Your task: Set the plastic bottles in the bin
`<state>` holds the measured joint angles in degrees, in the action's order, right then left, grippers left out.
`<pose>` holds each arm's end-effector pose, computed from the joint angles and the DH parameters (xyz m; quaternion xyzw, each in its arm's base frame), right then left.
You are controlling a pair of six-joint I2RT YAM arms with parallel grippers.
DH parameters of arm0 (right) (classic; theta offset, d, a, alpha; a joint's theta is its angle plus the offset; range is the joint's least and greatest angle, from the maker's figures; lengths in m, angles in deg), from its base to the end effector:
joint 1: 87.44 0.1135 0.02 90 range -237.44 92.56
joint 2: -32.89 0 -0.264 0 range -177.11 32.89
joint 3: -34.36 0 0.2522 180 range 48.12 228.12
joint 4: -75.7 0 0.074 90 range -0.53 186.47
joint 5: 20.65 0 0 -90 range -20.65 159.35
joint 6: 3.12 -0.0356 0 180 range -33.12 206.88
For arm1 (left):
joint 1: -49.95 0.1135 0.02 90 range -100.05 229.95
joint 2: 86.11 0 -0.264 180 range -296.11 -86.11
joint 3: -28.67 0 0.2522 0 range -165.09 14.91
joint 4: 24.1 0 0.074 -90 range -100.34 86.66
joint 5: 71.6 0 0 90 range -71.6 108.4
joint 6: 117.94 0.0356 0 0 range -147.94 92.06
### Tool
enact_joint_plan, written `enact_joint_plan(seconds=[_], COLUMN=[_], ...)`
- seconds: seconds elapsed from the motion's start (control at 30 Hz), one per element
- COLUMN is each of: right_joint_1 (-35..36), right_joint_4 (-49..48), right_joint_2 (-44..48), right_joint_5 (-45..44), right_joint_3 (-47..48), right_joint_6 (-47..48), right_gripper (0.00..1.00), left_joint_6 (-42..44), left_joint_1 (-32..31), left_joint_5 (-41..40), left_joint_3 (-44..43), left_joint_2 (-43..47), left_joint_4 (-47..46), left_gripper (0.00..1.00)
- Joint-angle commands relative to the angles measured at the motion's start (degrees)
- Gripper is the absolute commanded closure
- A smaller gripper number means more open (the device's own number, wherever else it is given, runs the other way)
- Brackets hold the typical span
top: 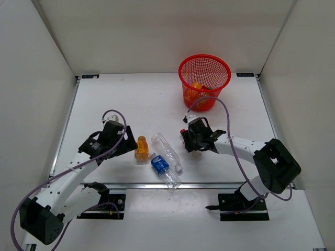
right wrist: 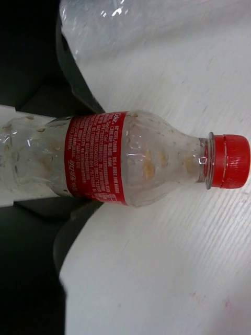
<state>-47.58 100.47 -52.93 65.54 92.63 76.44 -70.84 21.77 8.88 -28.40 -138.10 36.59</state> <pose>0.2251 0.1849 0.1735 -0.2298 0.9176 0.1087 0.3055 0.1529 -0.0752 0.2538 -0.1463 0.9410 -0.1067 0.2858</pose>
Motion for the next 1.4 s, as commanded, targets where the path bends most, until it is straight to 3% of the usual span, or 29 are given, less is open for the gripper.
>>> enact_joint_plan(seconds=[0.0, 0.17, 0.27, 0.4, 0.63, 0.73, 0.8, 0.9, 1.07, 1.23, 1.37], right_joint_1=[-1.27, -2.68, -4.51, -10.74, -20.25, -22.36, -23.41, -24.47, -24.12, -24.73, -28.42], right_joint_4=[-1.70, 5.51, 4.82, -0.70, -1.51, -5.10, -5.29, -6.08, -4.94, 2.60, 5.78], right_joint_2=[3.46, 8.03, 10.58, 9.10, -5.12, -8.31, -10.23, -11.38, -10.51, -5.34, 4.31], right_joint_5=[0.64, 2.14, 5.29, 9.17, 11.64, 11.28, 12.25, 13.57, 11.47, 3.83, 0.38], right_joint_3=[-0.31, 12.67, 22.16, 31.66, 47.58, 48.47, 49.70, 49.80, 51.37, 52.44, 43.33], right_joint_6=[0.41, 4.90, 8.15, 12.98, 16.68, 16.77, 15.19, 14.40, 16.15, 13.09, 5.80], right_gripper=[0.65, 0.85, 0.89, 0.88, 0.83, 0.69, 0.48, 0.01, 0.00, 0.01, 0.01], left_joint_6=[0.62, 1.06, 1.23, 1.32, 1.32, 1.76, 2.37, 3.43, 4.40, 5.54, 5.28], left_joint_1=[0.32, 1.20, 2.51, 2.00, 1.29, 0.76, 0.33, 0.32, -0.73, -0.82, -1.34], left_joint_5=[1.35, 1.08, 1.26, 1.08, 1.52, 1.96, 2.22, 3.01, 4.51, 5.74, 5.83], left_joint_3=[-0.72, -0.99, -0.29, -0.37, -1.25, -2.13, -2.57, -3.27, -3.89, -3.54, -1.70], left_joint_2=[-1.01, -2.50, -3.29, -5.22, -9.09, -11.81, -12.96, -15.94, -19.81, -23.16, -24.91], left_joint_4=[-3.08, -4.75, -5.01, -5.45, -7.29, -7.65, -8.35, -9.06, -11.43, -13.98, -16.00], left_gripper=[0.02, 0.01, 0.01, 0.01, 0.01, 0.01, 0.01, 0.02, 0.01, 0.01, 0.01])
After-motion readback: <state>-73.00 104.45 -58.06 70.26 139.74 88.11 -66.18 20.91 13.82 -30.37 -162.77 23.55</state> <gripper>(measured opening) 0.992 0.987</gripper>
